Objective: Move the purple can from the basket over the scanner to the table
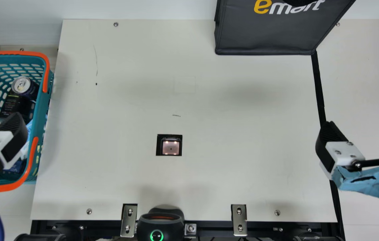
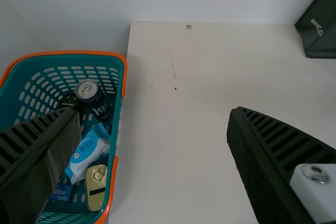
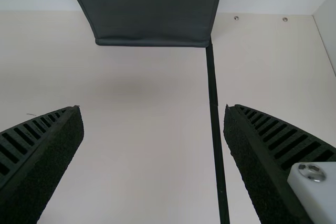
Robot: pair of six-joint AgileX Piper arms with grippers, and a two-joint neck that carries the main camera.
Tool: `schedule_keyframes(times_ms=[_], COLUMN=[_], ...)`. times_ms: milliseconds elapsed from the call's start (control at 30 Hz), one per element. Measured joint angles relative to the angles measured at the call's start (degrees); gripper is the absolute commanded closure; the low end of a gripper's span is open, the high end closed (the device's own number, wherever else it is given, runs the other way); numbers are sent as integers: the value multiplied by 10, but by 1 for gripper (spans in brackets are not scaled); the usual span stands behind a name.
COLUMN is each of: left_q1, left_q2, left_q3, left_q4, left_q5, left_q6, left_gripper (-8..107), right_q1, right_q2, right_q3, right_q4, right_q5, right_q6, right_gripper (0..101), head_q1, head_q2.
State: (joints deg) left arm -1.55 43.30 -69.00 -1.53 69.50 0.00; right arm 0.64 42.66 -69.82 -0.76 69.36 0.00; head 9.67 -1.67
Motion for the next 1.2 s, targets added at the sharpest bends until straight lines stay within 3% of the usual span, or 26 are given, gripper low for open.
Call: schedule_keyframes(times_ms=[600,1200], left_q1=[0,0], left_q2=[0,0], left_q3=[0,0], left_q4=[0,0], left_q5=[0,0], left_q6=[0,0], left_gripper=[9,9], right_q1=[0,0], right_q2=[0,0], right_q3=[0,0], right_q4=[0,0], right_q5=[0,0], right_q6=[0,0], right_gripper=[6,6], head_q1=[0,-1], head_q2=[195,200])
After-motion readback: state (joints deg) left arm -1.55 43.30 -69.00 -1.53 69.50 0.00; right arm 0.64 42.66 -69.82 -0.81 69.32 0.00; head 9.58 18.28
